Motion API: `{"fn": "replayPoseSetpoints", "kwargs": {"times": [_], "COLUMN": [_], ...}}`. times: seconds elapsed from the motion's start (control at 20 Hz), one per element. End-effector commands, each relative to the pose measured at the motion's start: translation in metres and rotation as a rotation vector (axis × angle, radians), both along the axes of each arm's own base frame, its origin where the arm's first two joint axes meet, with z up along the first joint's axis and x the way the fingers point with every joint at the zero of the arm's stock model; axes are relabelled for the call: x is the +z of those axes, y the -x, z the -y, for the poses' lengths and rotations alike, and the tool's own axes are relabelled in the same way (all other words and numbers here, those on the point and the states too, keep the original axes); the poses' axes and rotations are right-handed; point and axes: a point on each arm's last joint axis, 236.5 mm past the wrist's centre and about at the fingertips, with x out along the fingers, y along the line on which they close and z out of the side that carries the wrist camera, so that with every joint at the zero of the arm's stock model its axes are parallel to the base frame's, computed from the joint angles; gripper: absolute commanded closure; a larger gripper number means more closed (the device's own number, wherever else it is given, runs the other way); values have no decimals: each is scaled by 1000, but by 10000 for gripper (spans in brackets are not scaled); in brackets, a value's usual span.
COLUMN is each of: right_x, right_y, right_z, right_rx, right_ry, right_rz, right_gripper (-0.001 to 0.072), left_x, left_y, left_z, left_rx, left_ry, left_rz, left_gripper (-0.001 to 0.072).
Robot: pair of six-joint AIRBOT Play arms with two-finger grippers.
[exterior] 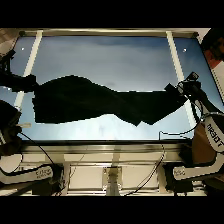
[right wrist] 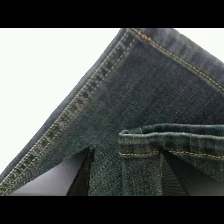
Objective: Fold the clothes and pants, and hang the long-sleeved shirts on hangers.
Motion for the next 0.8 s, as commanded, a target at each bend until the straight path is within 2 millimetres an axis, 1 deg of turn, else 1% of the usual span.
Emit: {"fn": "replayPoseSetpoints", "kwargs": {"times": [0.0, 0.05, 0.15, 0.2, 0.25, 0.3, 0.4, 0.5, 0.55, 0.65, 0.7, 0.75], "right_x": [-15, -17, -16, -16, -16, -16, -15, -10, -3, 20, 34, 50], "right_y": [12, 14, 14, 14, 15, 15, 16, 18, 20, 26, 27, 25], "right_z": [1, 2, 5, 6, 6, 6, 6, 8, 13, 25, 29, 29], "right_rx": [5, 8, 15, 16, 16, 16, 15, 7, -7, -53, -41, 9], "right_ry": [7, 11, 28, 31, 33, 33, 32, 37, 48, 68, 79, 97], "right_rz": [-72, -85, -85, -86, -90, -90, -91, -103, -121, -168, -170, -144], "right_gripper": [275, 275, 283, 340, 352, 435, 688, 696, 698, 701, 702, 703], "left_x": [0, 0, 0, 0, 0, 0, 0, -1, -1, -1, -1, -1], "left_y": [0, 0, 0, 0, 0, 0, 1, 2, 2, 2, 2, 2], "left_z": [0, 0, 0, 0, 0, 0, 0, 1, 1, 1, -1, -2], "left_rx": [0, 0, 0, 0, 0, 0, -3, -5, -5, -4, -3, 0], "left_ry": [0, 0, 0, 0, 0, 0, 2, 3, 3, 2, -1, -10], "left_rz": [0, 0, 0, 0, -1, -1, -6, -10, -10, -9, -10, -7], "left_gripper": [673, 673, 673, 673, 673, 673, 673, 673, 673, 673, 675, 682]}}
